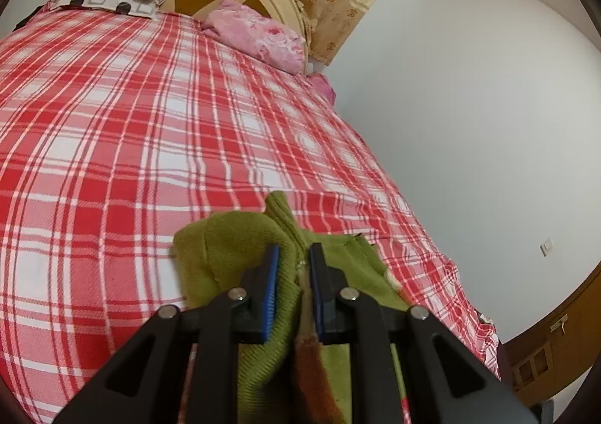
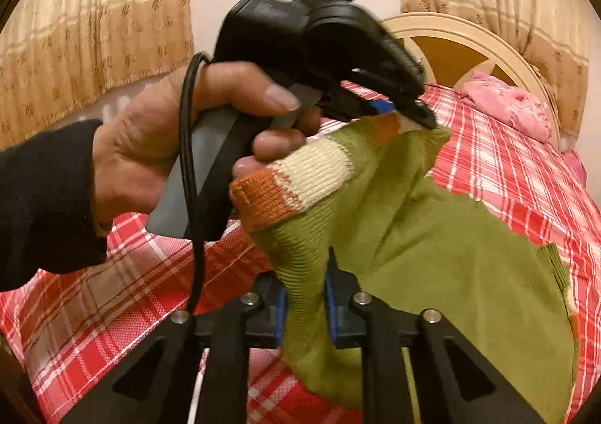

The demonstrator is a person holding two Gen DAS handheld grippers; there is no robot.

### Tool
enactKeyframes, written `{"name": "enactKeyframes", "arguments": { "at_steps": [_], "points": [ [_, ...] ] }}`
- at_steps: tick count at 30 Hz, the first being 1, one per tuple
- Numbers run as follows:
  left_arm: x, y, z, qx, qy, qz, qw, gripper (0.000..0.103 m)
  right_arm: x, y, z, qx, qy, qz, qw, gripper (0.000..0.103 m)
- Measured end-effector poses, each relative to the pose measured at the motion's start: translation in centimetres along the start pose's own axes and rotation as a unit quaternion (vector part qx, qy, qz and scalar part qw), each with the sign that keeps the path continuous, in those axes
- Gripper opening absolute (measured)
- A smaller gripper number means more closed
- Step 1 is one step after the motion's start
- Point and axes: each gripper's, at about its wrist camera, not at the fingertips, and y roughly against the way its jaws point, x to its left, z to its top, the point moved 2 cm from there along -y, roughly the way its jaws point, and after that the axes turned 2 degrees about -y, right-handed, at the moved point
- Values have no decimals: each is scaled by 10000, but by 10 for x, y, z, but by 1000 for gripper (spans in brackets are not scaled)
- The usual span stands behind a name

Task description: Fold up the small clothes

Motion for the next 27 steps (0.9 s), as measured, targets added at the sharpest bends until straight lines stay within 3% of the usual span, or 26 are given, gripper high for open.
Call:
{"name": "enactKeyframes", "arguments": {
  "at_steps": [3, 4, 5, 8, 10, 15, 16, 18, 19, 20, 24, 27],
  "points": [
    [-22, -5, 8, -57, -97, -105, 9999, 16, -23, 22, 3, -246, -209, -126, 9994, 9],
    [-35, -8, 12, -107, -169, -185, 9996, 6, -31, 28, 4, -299, -276, -152, 9991, 9],
    [-46, -10, 17, -141, -220, -290, 9992, 1, -40, 36, 5, -355, -331, -189, 9986, 8],
    [-85, -22, 30, -216, -531, -370, 9977, 2, -60, 60, 7, -530, -436, -363, 9970, 7],
    [-107, -48, 34, -26, -653, -357, 9972, 2, -80, 78, 5, -634, -633, -470, 9949, 7],
    [-133, -87, 23, 296, -885, -21, 9956, 4, -138, 93, -23, -462, -1356, -579, 9880, 6],
    [-133, -93, 18, 470, -1033, 179, 9934, 11, -146, 92, -34, -346, -1498, -503, 9868, 6],
    [-126, -100, 11, 698, -1311, 705, 9864, 33, -151, 92, -49, -228, -1596, -419, 9860, 6],
    [-117, -101, 8, 795, -1350, 997, 9826, 55, -151, 92, -57, -166, -1609, -385, 9861, 6],
    [-111, -100, 6, 834, -1349, 1080, 9814, 70, -153, 91, -62, -124, -1635, -349, 9859, 6],
    [-88, -103, 4, 1053, -1480, 1384, 9736, 72, -152, 85, -81, 86, -1807, -150, 9834, 6],
    [-79, -114, 4, 1241, -1491, 1396, 9710, 80, -145, 80, -88, 188, -1792, -37, 9836, 6]
  ]
}}
